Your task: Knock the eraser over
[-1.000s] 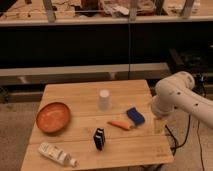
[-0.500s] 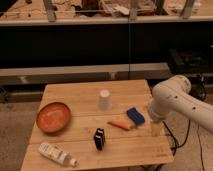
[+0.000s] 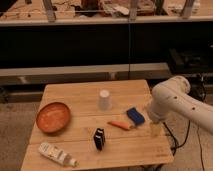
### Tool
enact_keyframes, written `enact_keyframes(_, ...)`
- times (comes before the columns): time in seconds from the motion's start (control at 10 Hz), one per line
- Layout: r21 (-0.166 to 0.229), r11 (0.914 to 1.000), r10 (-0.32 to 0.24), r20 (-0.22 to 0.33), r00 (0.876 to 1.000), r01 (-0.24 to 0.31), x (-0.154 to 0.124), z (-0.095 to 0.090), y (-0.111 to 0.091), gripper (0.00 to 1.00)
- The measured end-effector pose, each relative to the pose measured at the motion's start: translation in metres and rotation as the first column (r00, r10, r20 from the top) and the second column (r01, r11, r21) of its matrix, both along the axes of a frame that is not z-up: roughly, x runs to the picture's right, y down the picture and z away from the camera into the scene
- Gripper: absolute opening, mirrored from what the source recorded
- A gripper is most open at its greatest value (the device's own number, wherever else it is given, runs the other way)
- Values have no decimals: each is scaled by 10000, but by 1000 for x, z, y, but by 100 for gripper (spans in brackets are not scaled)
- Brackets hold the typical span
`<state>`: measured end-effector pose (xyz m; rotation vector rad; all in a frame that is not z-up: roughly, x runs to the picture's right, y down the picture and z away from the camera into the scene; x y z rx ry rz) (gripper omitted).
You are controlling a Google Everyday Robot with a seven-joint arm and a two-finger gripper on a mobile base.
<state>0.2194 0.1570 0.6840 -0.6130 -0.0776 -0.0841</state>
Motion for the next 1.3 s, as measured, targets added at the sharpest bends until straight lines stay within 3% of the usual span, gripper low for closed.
enact_keyframes(0.4, -4, 10000, -15, 22, 10000, 15, -1, 0, 1, 80)
enact_keyframes(0.6, -59, 9998, -197, 385, 9991, 199, -13, 0, 14, 80)
enact_keyframes(1.3, -72, 9991, -399, 866, 9954, 407, -31, 9, 31, 80)
